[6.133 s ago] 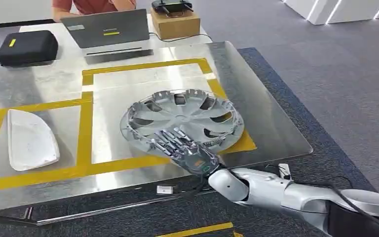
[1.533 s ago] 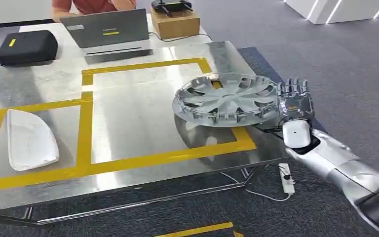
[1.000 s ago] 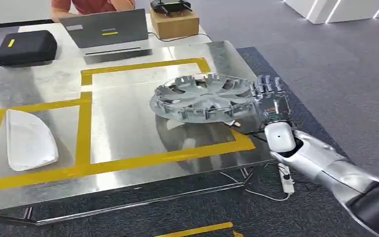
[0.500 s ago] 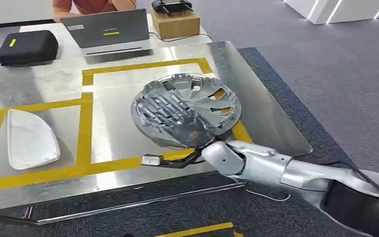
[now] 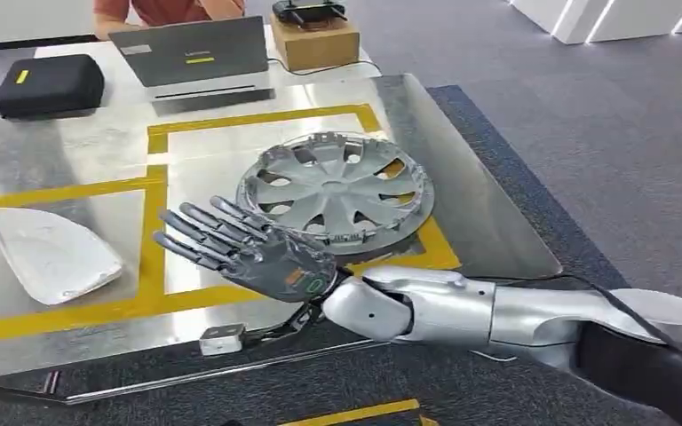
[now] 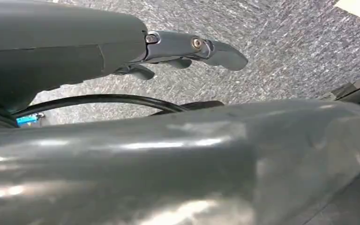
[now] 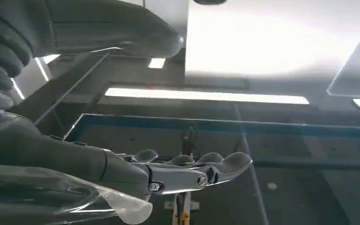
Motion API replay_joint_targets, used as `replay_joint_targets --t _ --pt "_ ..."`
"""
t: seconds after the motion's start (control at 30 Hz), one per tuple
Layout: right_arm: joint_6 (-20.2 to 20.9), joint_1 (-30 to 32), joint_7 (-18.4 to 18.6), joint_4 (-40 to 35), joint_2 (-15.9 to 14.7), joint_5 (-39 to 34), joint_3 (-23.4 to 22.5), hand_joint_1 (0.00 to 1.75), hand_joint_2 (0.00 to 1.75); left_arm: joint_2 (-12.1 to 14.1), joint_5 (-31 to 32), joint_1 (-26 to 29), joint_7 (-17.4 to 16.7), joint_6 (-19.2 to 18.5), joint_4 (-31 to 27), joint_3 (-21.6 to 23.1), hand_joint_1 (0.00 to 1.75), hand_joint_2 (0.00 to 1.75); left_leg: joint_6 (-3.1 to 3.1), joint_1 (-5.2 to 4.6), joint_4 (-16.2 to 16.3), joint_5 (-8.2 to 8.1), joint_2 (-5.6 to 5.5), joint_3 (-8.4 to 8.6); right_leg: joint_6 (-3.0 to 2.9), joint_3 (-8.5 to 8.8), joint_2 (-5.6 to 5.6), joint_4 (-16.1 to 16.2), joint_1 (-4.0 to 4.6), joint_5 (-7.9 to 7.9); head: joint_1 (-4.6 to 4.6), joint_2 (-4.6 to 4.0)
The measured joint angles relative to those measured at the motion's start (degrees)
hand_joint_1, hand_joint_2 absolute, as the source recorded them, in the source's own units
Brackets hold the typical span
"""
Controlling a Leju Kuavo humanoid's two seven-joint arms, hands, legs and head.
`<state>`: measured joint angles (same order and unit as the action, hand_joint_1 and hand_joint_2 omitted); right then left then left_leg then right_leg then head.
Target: Take the parts from the cabinet and place them on the table.
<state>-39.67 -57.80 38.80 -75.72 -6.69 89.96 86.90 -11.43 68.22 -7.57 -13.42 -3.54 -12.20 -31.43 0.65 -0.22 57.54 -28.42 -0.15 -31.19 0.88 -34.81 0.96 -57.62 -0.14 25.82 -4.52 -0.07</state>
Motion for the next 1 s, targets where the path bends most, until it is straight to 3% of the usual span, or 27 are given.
replay_joint_targets --t 0.37,0.5,0.53,0.57,0.6,0.67,0.7,0.73,0.77,0.83,0.87,0.9,0.93,1.0 --pt "0.00 -2.94 -0.41 -4.78 0.00 -0.02 0.48 0.00 1.75 0.00 -0.02 0.00 0.02 0.13 0.00 0.04 0.00 0.00 -0.01 0.01 0.01 0.01 0.00 0.00 0.00 0.01 -0.01 0.00 0.01 -0.01 0.02 0.00" --pt "0.00 -3.10 0.28 -5.37 0.00 -0.02 0.50 0.00 1.75 0.07 -0.02 -0.02 0.02 0.39 0.00 0.04 0.00 0.00 0.97 -0.28 0.18 0.59 -0.04 -0.12 0.97 0.17 0.07 0.64 -0.27 -1.01 0.08 0.00" --pt "-0.02 -3.18 0.44 -5.50 0.00 -0.02 0.46 0.00 1.75 -0.17 -0.04 -0.07 0.02 0.50 0.00 0.04 0.00 0.00 1.29 0.37 -1.28 1.50 0.16 0.20 1.16 0.02 0.14 0.75 0.07 -0.80 0.00 0.00" --pt "-0.02 -3.16 0.72 -5.55 -0.02 -0.04 0.44 0.00 1.75 -0.15 -0.22 -0.12 0.02 0.57 0.00 0.04 0.00 0.00 1.48 0.49 -1.77 1.99 0.62 0.32 1.24 -0.91 -0.14 -0.02 0.08 0.56 -0.02 0.00" --pt "-0.02 -3.25 0.85 -5.55 -0.02 -0.04 0.46 0.00 1.75 -0.22 -0.28 -0.13 0.04 0.79 0.00 0.04 0.00 0.00 1.71 0.62 -1.98 2.27 0.63 0.09 1.39 -2.11 -0.22 -3.16 0.03 2.85 -0.29 0.00" --pt "-0.02 -2.82 1.14 -5.55 -0.02 -0.04 0.57 0.00 1.75 -0.28 -0.35 -0.02 0.11 0.96 0.00 0.04 0.00 0.00 1.50 0.68 -1.90 2.51 0.83 -0.47 1.89 -5.93 -0.38 -12.72 -0.37 7.12 -0.35 0.00" --pt "-0.02 -2.50 1.16 -5.55 -0.02 -0.04 0.57 0.00 1.75 -0.28 -0.37 0.08 0.13 1.01 0.00 0.04 0.00 0.00 1.39 0.71 -1.78 2.65 0.97 -0.75 2.16 -7.28 -0.45 -16.25 -0.59 8.33 -0.37 0.00" --pt "-0.02 -2.24 1.18 -5.55 -0.02 -0.04 0.59 0.00 1.75 -0.28 -0.37 0.14 0.13 1.01 0.00 0.04 0.00 0.00 1.21 0.82 -1.60 2.77 1.01 -0.99 2.37 -7.32 -0.53 -16.89 -0.74 8.10 -0.35 0.00" --pt "-0.02 -2.10 1.20 -5.55 -0.13 -0.04 0.59 0.00 1.75 -0.31 -0.39 0.16 0.13 1.03 0.00 0.04 0.00 0.00 1.07 0.98 -1.33 2.85 1.02 -1.27 2.59 -5.88 -0.60 -14.78 -0.95 6.59 -0.40 0.00" --pt "-0.02 -2.11 1.22 -5.55 -0.15 -0.04 0.55 0.00 1.75 -0.37 -0.44 0.13 0.13 1.07 0.00 0.04 0.00 0.00 0.43 1.42 -0.53 2.74 1.02 -1.86 3.14 -0.03 -1.02 -4.62 -1.48 2.07 -0.37 0.00" --pt "-0.02 -2.05 1.22 -5.55 -0.15 -0.02 0.52 0.00 1.75 -0.33 -0.46 0.09 0.13 1.11 0.00 0.04 0.00 0.00 -0.09 1.45 0.14 2.63 1.02 -2.26 3.82 1.96 -1.21 -0.55 -1.62 2.44 -0.42 0.00" --pt "-0.02 -2.05 1.23 -5.57 -0.17 -0.04 0.48 0.00 1.75 -0.20 -0.55 0.00 0.13 1.22 0.00 0.04 0.00 0.00 -0.64 1.00 0.84 2.57 0.92 -2.93 3.16 2.65 -0.88 -0.27 -1.33 2.68 -0.70 0.00" --pt "-0.09 -1.79 1.27 -5.66 -0.17 -0.04 0.35 0.00 1.75 -0.22 -0.61 0.02 0.13 1.22 0.00 0.04 0.00 0.00 -1.06 0.98 0.86 2.89 0.92 -3.30 2.06 1.88 -0.79 -0.83 -1.39 2.47 -0.46 0.00" --pt "-0.09 -1.07 1.29 -5.61 -0.37 -0.04 0.17 0.00 1.75 -0.13 -0.79 0.27 0.13 1.22 0.00 0.04 0.00 0.00 -1.68 1.14 0.77 3.51 0.97 -3.49 1.40 1.28 -0.56 -1.18 -1.13 2.05 -0.42 0.00"
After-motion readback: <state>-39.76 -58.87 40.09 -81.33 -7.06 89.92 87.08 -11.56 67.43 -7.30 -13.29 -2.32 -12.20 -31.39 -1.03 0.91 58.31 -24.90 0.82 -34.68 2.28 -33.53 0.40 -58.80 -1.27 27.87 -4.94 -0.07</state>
